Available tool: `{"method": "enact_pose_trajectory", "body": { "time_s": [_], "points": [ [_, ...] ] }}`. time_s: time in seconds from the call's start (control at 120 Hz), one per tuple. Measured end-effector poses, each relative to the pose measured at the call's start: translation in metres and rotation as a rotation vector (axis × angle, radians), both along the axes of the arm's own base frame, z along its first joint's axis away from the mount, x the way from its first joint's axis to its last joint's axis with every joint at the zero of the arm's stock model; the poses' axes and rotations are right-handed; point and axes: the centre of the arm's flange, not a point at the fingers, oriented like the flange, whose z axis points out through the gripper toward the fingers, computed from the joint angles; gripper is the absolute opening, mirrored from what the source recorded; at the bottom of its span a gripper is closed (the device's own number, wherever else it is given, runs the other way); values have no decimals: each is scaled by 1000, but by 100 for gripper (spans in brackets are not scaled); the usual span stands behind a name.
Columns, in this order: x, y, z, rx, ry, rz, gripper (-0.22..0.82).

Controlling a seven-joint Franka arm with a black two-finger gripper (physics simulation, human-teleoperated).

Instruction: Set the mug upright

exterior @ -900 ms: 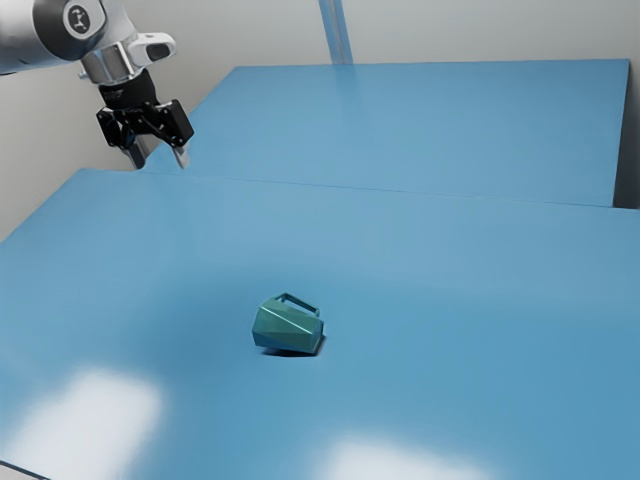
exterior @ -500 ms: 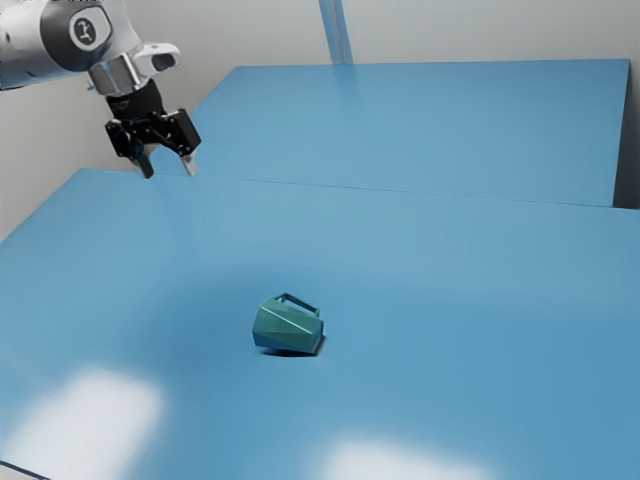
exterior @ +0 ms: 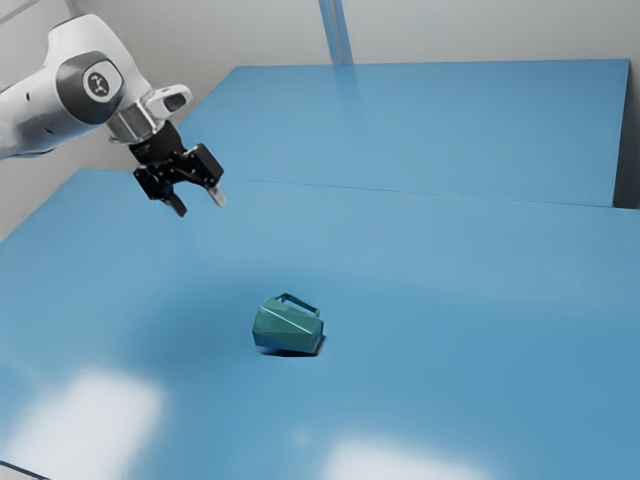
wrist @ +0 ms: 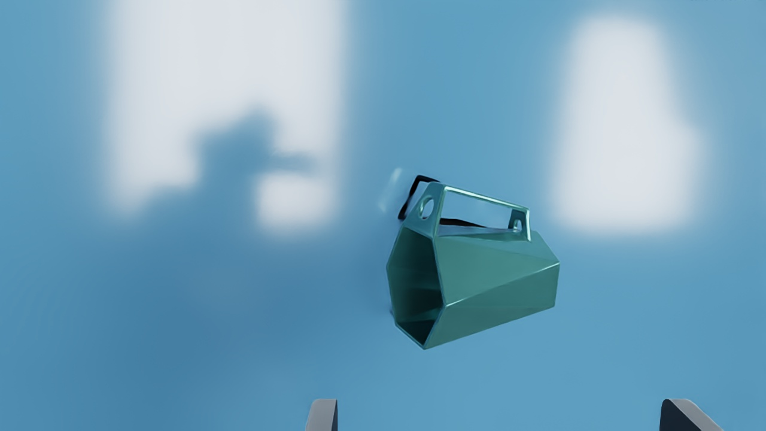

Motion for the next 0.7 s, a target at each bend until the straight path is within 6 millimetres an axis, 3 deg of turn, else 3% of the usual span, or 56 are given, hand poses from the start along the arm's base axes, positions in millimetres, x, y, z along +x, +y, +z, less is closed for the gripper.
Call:
{"method": "enact_pose_trajectory", "body": {
  "time_s": [0.358,0.7],
  "points": [
    [-12,22,-66,-147,-24,56,59],
    [-31,12,-131,-338,-72,83,59]
  ]
}}
